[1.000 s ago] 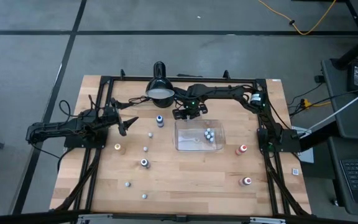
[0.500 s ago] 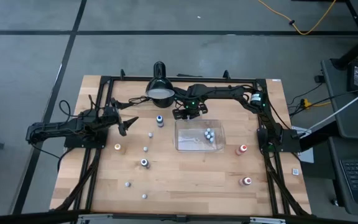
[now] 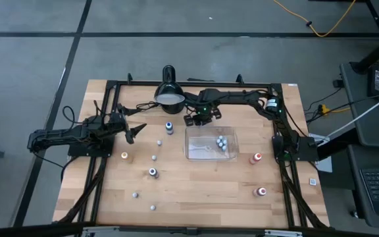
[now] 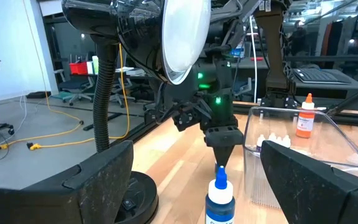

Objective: Pick & Place food coloring
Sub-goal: Put the small brown food coloring bottle into the transparent bin, then put the big orange food coloring bottle into the transparent bin

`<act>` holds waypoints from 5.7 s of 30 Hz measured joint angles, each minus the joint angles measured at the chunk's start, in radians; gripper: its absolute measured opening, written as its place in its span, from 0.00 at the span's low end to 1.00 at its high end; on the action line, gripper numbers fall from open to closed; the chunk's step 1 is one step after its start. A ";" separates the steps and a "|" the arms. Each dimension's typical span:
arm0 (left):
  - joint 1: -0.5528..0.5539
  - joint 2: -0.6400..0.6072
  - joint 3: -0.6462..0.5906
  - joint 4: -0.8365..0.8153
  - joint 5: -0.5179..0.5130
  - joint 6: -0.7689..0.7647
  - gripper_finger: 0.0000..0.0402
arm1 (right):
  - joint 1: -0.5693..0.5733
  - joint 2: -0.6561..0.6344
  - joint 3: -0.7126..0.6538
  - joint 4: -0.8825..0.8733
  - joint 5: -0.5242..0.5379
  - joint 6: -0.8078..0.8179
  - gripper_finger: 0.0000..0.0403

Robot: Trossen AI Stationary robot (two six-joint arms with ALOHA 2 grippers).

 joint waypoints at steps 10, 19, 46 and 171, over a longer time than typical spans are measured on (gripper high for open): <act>0.000 0.000 0.000 0.000 0.000 0.000 0.87 | -0.019 -0.074 0.041 -0.164 0.129 -0.057 0.19; 0.000 0.000 0.000 0.000 0.000 0.000 0.86 | -0.027 -0.231 0.041 -0.202 0.202 -0.021 0.19; 0.000 0.000 0.000 0.000 0.000 0.000 0.86 | 0.326 -0.519 -0.246 -0.095 0.174 0.312 0.20; 0.000 0.000 0.000 0.000 0.000 0.000 0.86 | 0.634 -0.910 -0.562 -0.514 0.201 0.505 0.79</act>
